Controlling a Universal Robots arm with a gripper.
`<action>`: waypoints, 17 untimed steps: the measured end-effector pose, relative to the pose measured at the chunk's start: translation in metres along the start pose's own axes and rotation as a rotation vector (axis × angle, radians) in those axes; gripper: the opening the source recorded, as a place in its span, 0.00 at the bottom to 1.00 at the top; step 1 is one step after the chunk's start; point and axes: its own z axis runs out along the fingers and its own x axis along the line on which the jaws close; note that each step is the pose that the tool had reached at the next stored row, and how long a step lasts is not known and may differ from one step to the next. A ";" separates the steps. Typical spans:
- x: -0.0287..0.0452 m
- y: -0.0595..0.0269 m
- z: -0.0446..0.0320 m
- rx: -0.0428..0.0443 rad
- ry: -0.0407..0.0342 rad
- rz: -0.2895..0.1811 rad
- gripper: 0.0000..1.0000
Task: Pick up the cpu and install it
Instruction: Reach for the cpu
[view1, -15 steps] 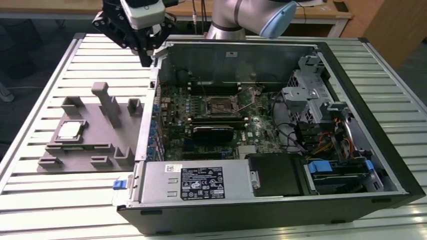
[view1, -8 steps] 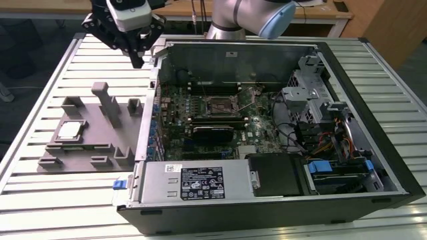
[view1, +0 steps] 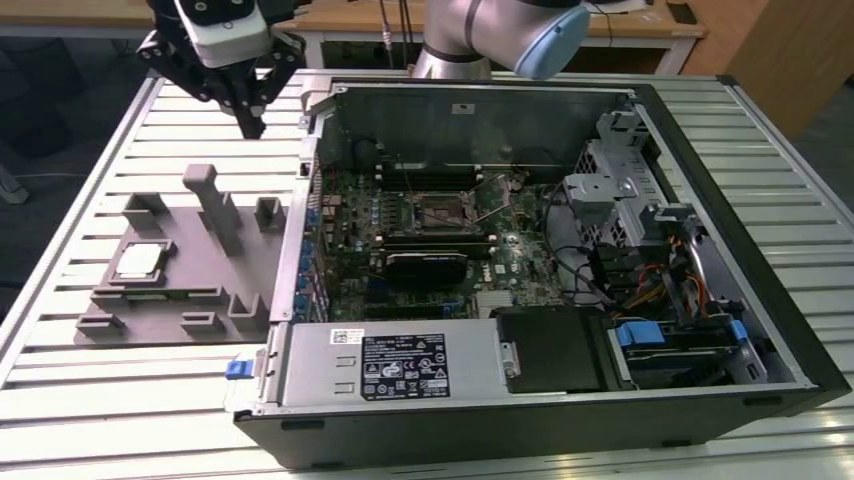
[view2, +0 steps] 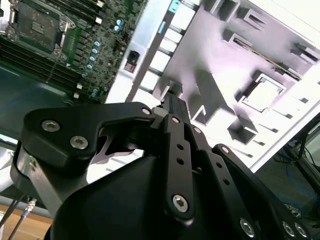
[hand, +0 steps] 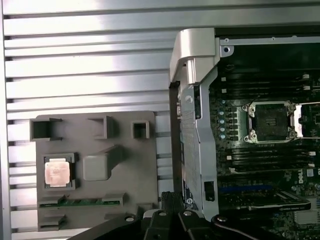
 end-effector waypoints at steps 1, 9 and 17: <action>0.0023 0.0002 0.0005 0.0000 0.0001 0.000 0.11; 0.0172 0.0025 0.0053 -0.0001 -0.0001 0.001 0.11; 0.0325 0.0051 0.0101 0.0001 0.0000 0.002 0.11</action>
